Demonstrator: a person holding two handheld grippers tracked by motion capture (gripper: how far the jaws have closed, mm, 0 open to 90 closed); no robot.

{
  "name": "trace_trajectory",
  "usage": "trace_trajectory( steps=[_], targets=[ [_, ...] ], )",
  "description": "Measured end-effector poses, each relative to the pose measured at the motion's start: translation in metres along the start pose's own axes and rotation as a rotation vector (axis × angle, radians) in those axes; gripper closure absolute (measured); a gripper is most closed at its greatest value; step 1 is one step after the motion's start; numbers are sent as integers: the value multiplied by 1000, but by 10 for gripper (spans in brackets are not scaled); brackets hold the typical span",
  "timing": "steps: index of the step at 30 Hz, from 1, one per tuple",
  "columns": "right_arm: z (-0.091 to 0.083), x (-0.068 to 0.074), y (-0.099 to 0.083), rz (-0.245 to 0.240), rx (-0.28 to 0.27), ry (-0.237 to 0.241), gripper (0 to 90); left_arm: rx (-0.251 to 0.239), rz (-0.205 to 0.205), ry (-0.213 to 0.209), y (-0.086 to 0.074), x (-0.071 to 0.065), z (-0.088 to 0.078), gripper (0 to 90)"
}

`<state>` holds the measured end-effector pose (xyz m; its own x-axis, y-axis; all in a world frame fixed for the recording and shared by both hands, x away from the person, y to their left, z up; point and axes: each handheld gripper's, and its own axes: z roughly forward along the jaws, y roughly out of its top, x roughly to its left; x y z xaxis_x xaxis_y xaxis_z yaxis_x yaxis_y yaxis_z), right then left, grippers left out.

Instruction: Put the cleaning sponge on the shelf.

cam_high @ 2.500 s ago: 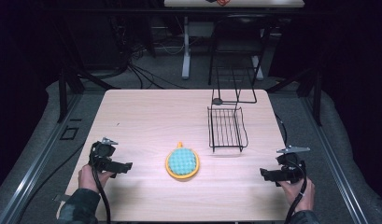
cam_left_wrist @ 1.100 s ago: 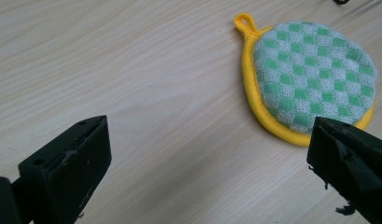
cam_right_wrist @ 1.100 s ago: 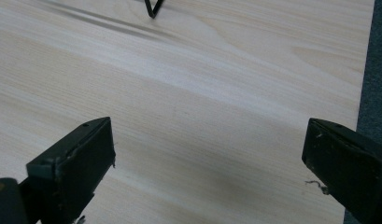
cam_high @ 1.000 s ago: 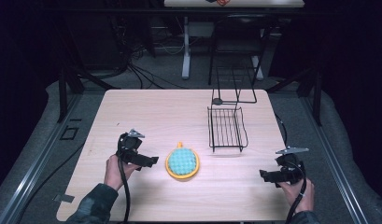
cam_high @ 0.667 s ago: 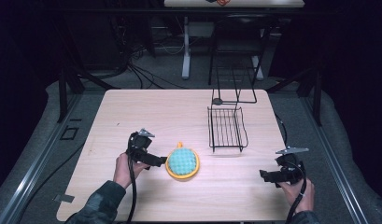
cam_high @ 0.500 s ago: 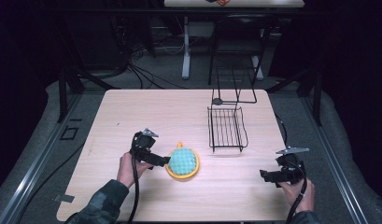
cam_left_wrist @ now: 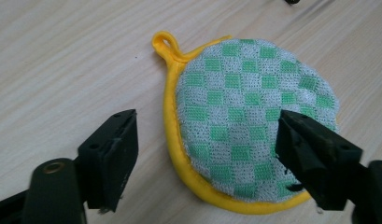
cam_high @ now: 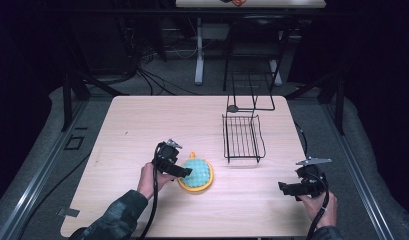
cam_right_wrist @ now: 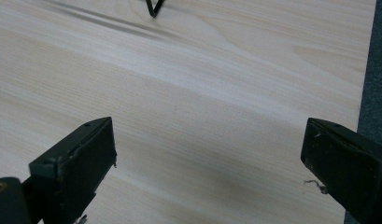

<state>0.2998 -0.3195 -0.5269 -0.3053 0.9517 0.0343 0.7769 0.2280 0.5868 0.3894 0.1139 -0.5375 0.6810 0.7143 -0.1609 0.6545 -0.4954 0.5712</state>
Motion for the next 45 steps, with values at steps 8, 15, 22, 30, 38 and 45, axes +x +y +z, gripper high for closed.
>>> trace_trajectory(
  steps=[8,15,22,30,38,45],
  targets=[
    [0,-1,0,-1,4,6,28,23,-17,-30,-1,2,10,393],
    [1,-1,-1,1,0,8,28,34,-15,-10,-3,-2,11,497],
    [0,0,-1,-4,2,7,28,18,-18,15,-4,-4,11,612],
    [0,1,-1,-8,-1,6,28,-16,-13,30,-6,-7,11,774],
    [0,1,-1,-9,-3,9,31,-49,-4,48,-8,-11,12,855],
    [-1,0,0,-11,-7,15,32,-76,-5,48,-7,-11,8,877]
  ],
)
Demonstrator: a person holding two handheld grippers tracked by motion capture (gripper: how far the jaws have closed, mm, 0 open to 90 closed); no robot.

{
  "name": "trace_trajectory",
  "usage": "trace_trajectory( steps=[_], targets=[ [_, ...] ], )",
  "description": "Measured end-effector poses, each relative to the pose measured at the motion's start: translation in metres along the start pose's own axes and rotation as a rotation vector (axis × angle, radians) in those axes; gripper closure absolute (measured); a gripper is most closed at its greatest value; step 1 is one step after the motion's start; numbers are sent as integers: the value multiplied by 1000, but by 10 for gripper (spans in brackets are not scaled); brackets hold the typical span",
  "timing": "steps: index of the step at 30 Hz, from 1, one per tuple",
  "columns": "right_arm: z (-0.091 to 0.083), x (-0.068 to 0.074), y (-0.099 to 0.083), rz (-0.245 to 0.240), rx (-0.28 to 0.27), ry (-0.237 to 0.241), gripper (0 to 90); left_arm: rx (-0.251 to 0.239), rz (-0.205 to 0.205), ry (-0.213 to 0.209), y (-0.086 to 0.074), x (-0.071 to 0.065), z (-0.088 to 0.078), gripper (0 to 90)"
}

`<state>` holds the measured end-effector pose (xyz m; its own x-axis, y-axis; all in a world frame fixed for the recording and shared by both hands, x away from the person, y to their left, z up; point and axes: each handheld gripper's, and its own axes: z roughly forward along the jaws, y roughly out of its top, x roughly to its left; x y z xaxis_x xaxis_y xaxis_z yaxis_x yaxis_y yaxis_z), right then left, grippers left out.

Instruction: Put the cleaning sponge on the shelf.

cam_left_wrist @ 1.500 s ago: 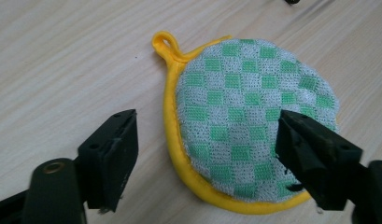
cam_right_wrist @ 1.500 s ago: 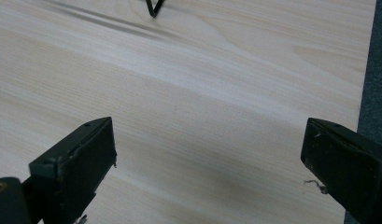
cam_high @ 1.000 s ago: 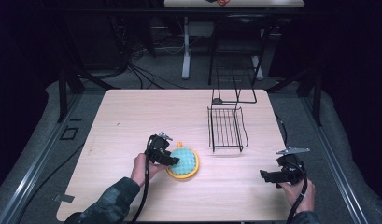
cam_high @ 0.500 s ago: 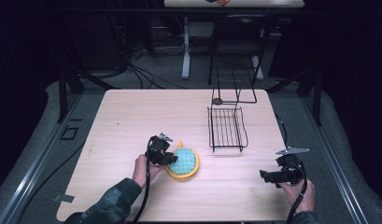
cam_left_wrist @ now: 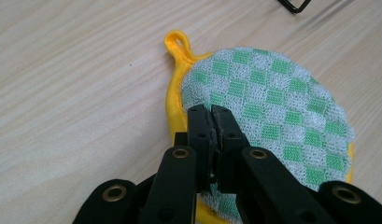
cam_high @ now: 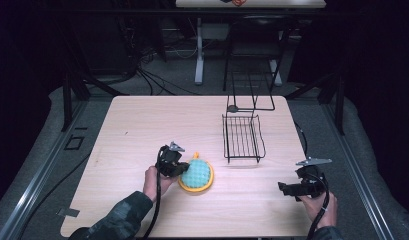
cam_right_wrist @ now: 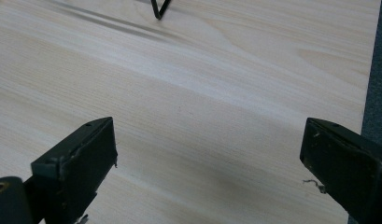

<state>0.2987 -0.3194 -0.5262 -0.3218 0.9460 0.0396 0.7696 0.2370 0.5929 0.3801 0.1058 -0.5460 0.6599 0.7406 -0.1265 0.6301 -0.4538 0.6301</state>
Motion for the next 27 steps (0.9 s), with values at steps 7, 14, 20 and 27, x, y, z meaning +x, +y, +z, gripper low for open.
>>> trace_trajectory(
  steps=[7,14,20,27],
  targets=[
    [-2,0,0,1,-8,-1,32,-25,4,-8,4,-2,-9,881],
    [-1,0,0,2,-7,0,32,-62,-1,-20,8,0,-20,883],
    [-1,0,-1,3,-11,-1,31,-93,-3,-30,11,1,-31,883],
    [-2,-1,0,0,-12,-3,32,-122,-14,-46,14,4,-40,883]
  ],
)
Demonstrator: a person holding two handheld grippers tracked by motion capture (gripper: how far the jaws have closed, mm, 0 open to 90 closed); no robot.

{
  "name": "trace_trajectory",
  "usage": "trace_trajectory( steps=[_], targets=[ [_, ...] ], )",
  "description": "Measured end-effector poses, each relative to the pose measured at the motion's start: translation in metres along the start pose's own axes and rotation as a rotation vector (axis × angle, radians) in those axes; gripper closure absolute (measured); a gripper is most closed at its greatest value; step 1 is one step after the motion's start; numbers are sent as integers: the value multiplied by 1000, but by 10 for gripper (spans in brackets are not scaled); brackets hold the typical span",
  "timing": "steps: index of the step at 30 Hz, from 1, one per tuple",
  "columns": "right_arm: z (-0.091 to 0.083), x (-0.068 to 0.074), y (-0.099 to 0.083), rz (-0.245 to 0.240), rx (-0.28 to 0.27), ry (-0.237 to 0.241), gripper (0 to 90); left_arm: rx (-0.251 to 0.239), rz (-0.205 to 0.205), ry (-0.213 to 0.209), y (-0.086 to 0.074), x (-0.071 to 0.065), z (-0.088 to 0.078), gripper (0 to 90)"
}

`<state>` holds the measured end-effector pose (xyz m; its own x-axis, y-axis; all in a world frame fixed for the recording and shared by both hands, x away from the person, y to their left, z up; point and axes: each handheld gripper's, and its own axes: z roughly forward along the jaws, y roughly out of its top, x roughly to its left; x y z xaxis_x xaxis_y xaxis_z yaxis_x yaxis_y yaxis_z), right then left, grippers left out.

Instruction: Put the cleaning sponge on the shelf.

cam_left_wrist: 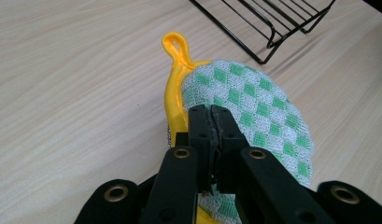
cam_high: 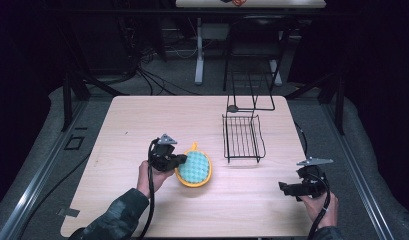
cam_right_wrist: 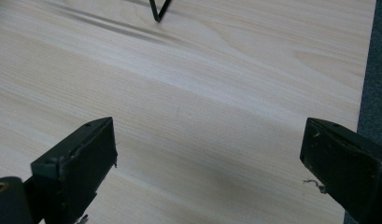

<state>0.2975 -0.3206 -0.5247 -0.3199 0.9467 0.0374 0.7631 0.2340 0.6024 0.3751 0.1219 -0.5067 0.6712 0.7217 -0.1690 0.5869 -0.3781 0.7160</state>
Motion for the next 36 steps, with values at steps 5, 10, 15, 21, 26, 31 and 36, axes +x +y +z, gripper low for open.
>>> trace_trajectory(
  steps=[5,10,15,21,26,31,36],
  targets=[
    [-1,2,0,-2,5,0,31,-16,-6,-3,2,1,-4,883],
    [-3,3,0,-6,-3,-9,31,-29,1,-6,7,1,-9,883],
    [-5,6,1,-8,-8,-17,31,-51,-7,-4,11,1,-13,883],
    [-5,7,2,-21,-4,-24,31,-69,-28,-23,18,3,-13,884],
    [-5,8,2,-26,-6,-28,30,-84,-24,-36,27,-2,-10,884],
    [-5,9,2,-36,1,-26,30,-93,-11,-43,37,-9,-7,884],
    [-5,9,2,-39,2,-29,30,-109,-13,-60,47,-11,-6,884]
  ],
)
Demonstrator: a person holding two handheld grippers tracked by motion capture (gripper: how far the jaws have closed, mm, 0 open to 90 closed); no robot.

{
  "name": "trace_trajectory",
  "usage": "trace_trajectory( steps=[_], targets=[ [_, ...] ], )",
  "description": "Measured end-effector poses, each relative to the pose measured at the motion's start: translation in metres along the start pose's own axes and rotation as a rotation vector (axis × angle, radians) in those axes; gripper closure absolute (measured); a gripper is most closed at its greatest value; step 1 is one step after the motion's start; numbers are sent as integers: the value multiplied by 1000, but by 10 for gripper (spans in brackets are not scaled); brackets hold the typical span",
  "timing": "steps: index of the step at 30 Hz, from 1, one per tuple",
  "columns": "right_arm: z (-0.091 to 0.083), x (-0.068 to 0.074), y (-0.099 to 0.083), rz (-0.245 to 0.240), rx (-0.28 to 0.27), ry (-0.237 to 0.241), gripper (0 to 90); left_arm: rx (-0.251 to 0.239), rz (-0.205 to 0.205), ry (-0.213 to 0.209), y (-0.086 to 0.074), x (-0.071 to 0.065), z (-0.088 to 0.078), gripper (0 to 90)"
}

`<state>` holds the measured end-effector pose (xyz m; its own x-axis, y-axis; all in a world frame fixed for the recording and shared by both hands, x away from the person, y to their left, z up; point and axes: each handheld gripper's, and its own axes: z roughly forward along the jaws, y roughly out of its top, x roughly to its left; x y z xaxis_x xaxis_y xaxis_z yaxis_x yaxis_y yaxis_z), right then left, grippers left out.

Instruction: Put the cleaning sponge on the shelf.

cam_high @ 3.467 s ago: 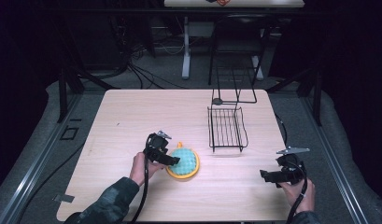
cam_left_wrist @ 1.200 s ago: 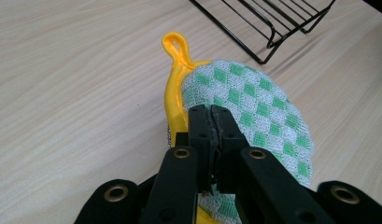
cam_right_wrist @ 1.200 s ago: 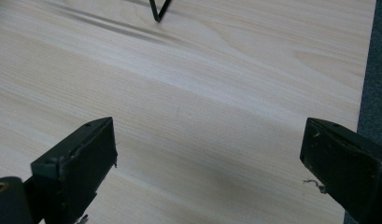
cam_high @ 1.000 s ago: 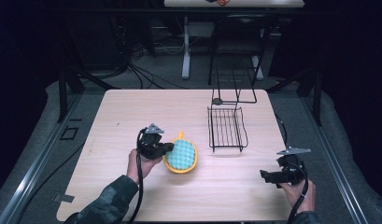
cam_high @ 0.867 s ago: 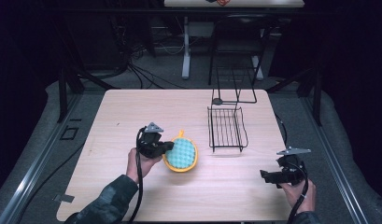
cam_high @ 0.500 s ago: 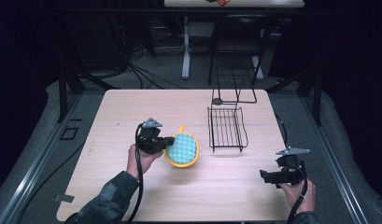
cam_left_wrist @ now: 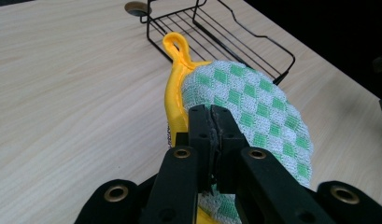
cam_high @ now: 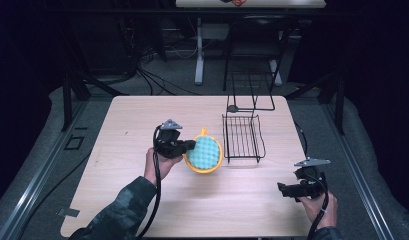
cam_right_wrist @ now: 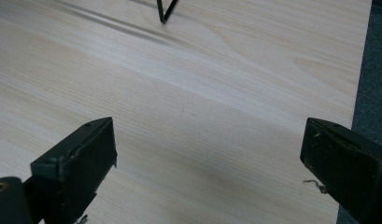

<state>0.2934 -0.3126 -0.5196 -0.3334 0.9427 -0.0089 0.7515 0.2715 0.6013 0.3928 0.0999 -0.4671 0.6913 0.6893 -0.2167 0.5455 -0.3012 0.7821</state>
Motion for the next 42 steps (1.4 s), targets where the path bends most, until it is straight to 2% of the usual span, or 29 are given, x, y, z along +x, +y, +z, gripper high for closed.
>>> trace_trajectory(
  steps=[6,20,24,34,42],
  targets=[
    [0,0,-2,6,-4,4,31,-13,9,-8,15,-5,8,884],
    [1,3,0,-1,1,9,32,-37,19,-24,35,-13,21,885],
    [1,2,-1,2,2,10,33,-42,27,-15,41,-15,25,884],
    [1,2,0,3,3,13,34,-53,19,-12,56,-19,41,884],
    [2,1,0,5,-2,14,34,-72,9,-10,61,-24,53,884]
  ],
)
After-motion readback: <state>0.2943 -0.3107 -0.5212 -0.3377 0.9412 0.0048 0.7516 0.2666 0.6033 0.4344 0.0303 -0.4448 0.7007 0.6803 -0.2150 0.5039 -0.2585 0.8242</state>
